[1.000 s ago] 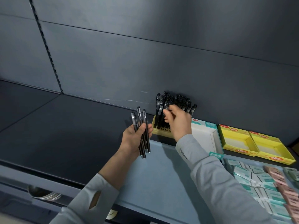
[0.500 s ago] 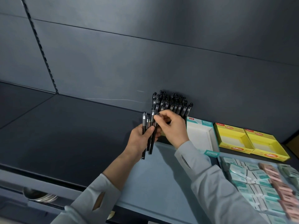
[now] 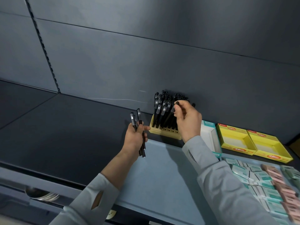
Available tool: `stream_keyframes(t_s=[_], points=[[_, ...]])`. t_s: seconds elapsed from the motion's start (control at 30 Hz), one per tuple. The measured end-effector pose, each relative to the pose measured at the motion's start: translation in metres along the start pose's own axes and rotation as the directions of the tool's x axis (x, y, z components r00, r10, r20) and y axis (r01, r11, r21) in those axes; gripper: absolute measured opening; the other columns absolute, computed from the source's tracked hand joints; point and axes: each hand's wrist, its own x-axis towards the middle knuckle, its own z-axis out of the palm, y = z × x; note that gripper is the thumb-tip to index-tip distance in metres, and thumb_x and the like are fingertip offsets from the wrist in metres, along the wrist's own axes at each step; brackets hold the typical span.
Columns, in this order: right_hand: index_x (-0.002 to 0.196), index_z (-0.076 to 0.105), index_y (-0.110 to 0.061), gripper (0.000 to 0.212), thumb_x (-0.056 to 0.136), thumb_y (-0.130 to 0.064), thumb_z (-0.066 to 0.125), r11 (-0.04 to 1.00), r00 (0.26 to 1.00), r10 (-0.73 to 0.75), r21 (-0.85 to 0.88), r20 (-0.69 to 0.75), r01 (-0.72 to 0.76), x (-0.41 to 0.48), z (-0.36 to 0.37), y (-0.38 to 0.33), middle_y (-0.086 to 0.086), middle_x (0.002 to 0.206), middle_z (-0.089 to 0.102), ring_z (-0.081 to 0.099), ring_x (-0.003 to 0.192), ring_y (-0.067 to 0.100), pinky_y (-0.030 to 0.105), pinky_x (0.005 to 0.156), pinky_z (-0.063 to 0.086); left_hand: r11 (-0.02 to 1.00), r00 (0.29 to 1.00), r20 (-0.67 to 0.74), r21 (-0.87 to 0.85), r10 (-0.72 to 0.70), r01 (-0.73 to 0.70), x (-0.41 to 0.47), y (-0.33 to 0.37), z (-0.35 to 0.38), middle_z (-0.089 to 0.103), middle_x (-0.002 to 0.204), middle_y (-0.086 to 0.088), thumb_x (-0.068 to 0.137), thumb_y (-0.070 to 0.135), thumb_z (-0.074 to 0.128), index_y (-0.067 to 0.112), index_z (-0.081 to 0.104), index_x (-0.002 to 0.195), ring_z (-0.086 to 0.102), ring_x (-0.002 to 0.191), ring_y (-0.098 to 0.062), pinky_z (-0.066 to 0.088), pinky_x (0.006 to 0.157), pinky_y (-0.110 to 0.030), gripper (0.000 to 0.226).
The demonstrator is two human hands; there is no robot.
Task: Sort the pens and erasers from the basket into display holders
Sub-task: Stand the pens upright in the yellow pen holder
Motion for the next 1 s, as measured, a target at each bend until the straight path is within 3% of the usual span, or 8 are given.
stream_keyframes(t_s=[0.3, 0.4, 0.53, 0.63, 0.8, 0.9, 1.0], points=[[0.105, 0.068, -0.018, 0.018, 0.094, -0.027, 0.057, 0.990, 0.988, -0.091, -0.092, 0.125, 0.103, -0.004, 0.011, 0.001, 0.004, 0.082, 0.074, 0.070, 0.075, 0.025, 0.042, 0.075, 0.056, 0.998, 0.997, 0.073, -0.059, 0.020, -0.016, -0.005, 0.000, 0.005, 0.070, 0.083, -0.003, 0.102, 0.011, 0.042, 0.002, 0.054, 0.120, 0.064, 0.070, -0.012, 0.057, 0.068, -0.023, 0.023], [0.104, 0.068, -0.020, 0.018, 0.092, -0.031, 0.061, 0.997, 0.993, -0.044, -0.055, 0.110, 0.050, -0.003, 0.011, 0.001, 0.002, 0.083, 0.073, 0.069, 0.075, 0.024, 0.040, 0.076, 0.056, 0.999, 0.995, 0.097, -0.033, 0.035, -0.032, -0.005, -0.002, 0.004, 0.073, 0.086, -0.003, 0.101, 0.012, 0.046, 0.003, 0.056, 0.119, 0.068, 0.074, -0.011, 0.057, 0.071, -0.022, 0.022], [0.097, 0.061, -0.020, 0.017, 0.090, -0.035, 0.064, 0.994, 0.996, -0.093, -0.054, 0.012, 0.094, -0.007, 0.004, -0.010, -0.004, 0.084, 0.061, 0.056, 0.073, 0.012, 0.028, 0.070, 0.045, 0.997, 0.988, 0.143, 0.025, 0.064, -0.068, -0.009, -0.001, 0.007, 0.074, 0.089, -0.003, 0.100, 0.013, 0.049, 0.009, 0.060, 0.109, 0.069, 0.081, -0.016, 0.057, 0.074, -0.023, 0.015], [0.087, 0.063, -0.021, 0.020, 0.092, -0.040, 0.060, 0.994, 0.988, -0.103, -0.010, 0.112, 0.104, -0.015, 0.005, -0.018, -0.007, 0.080, 0.063, 0.057, 0.071, 0.010, 0.027, 0.067, 0.046, 0.994, 0.978, 0.195, 0.068, 0.068, -0.083, -0.011, -0.001, 0.012, 0.074, 0.089, -0.002, 0.100, 0.014, 0.050, 0.010, 0.059, 0.111, 0.068, 0.083, -0.017, 0.057, 0.078, -0.026, 0.015], [0.084, 0.064, -0.019, 0.012, 0.089, -0.029, 0.065, 0.995, 0.973, 0.002, 0.101, 0.230, -0.025, -0.017, 0.004, -0.013, -0.009, 0.076, 0.064, 0.057, 0.071, 0.002, 0.018, 0.069, 0.044, 0.983, 0.963, 0.258, 0.142, 0.081, -0.120, -0.013, -0.002, 0.016, 0.074, 0.092, 0.000, 0.101, 0.016, 0.049, 0.014, 0.060, 0.115, 0.071, 0.086, -0.011, 0.055, 0.080, -0.023, 0.018], [0.084, 0.059, -0.022, 0.013, 0.089, -0.034, 0.059, 0.984, 0.976, 0.039, 0.164, 0.215, -0.075, -0.016, 0.001, -0.006, -0.006, 0.076, 0.065, 0.064, 0.074, 0.012, 0.037, 0.070, 0.054, 0.973, 0.967, 0.233, 0.176, 0.106, -0.149, -0.011, -0.004, 0.014, 0.073, 0.100, 0.000, 0.100, 0.022, 0.051, 0.022, 0.064, 0.110, 0.069, 0.095, -0.013, 0.053, 0.088, -0.029, 0.016], [0.087, 0.053, -0.025, 0.014, 0.091, -0.038, 0.051, 0.980, 0.993, 0.090, 0.170, 0.072, -0.102, -0.013, -0.008, -0.002, -0.004, 0.074, 0.064, 0.066, 0.069, 0.022, 0.050, 0.065, 0.055, 0.974, 0.983, 0.132, 0.175, 0.125, -0.147, -0.007, -0.002, 0.010, 0.063, 0.081, 0.002, 0.101, 0.029, 0.047, 0.022, 0.061, 0.113, 0.059, 0.063, -0.006, 0.051, 0.065, -0.022, 0.020]])
